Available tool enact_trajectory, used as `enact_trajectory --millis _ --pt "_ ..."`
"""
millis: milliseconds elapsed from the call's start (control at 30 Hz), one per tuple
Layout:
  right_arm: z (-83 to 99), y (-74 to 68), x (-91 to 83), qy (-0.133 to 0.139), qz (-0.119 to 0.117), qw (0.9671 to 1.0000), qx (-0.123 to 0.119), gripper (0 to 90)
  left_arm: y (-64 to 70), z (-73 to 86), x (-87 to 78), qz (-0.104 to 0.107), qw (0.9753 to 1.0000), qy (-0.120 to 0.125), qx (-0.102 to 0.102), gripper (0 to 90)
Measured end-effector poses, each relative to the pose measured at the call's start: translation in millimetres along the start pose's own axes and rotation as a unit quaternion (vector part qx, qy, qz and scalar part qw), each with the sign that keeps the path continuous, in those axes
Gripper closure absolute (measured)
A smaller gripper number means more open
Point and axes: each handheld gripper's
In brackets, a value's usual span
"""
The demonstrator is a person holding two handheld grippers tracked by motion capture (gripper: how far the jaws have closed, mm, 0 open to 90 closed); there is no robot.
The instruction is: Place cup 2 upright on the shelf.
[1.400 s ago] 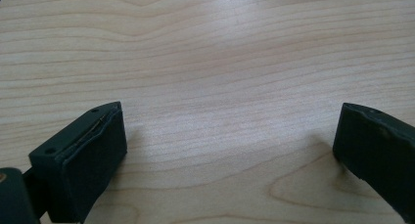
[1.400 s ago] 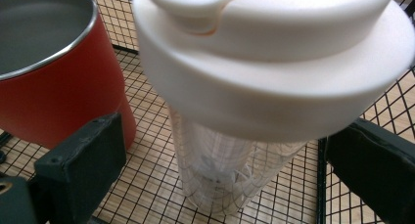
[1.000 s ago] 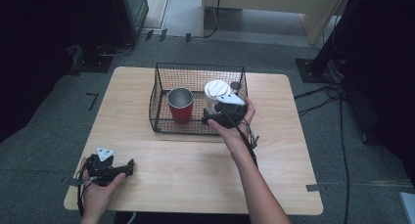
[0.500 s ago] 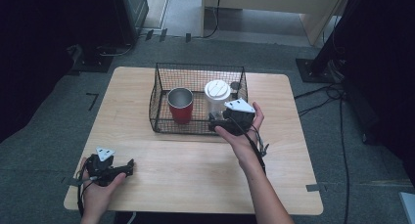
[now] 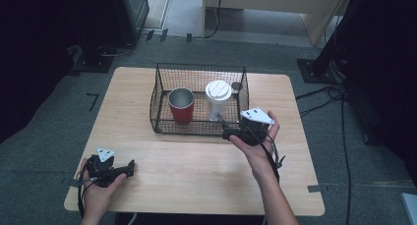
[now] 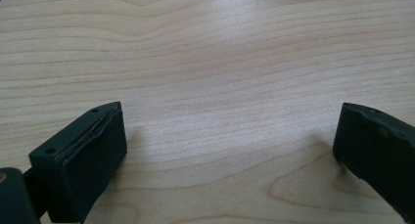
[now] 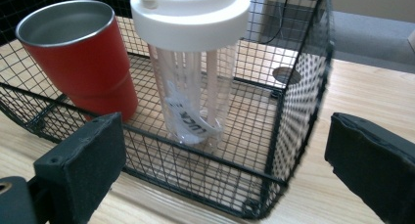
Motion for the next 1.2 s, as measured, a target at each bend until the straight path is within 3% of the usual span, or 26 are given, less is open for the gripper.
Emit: enact_trajectory --millis 533,1200 --pt "25.8 39.5 -17.2 0.004 0.021 0.9996 0.018 2.0 0.0 0.0 -0.1 0.000 1.0000 -0.001 0.000 0.1" --pt "67.6 90.3 -29.6 -0.010 0.068 0.9969 0.039 2.0 -0.1 0.0 -0.2 0.000 1.0000 -0.002 0.001 0.1"
Point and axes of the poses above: each handheld gripper's, and its own axes: x roughly forward along the jaws, z roughly out of its underside, y roughly to its right, and after that the axes turned 10 degrees about z, right-handed
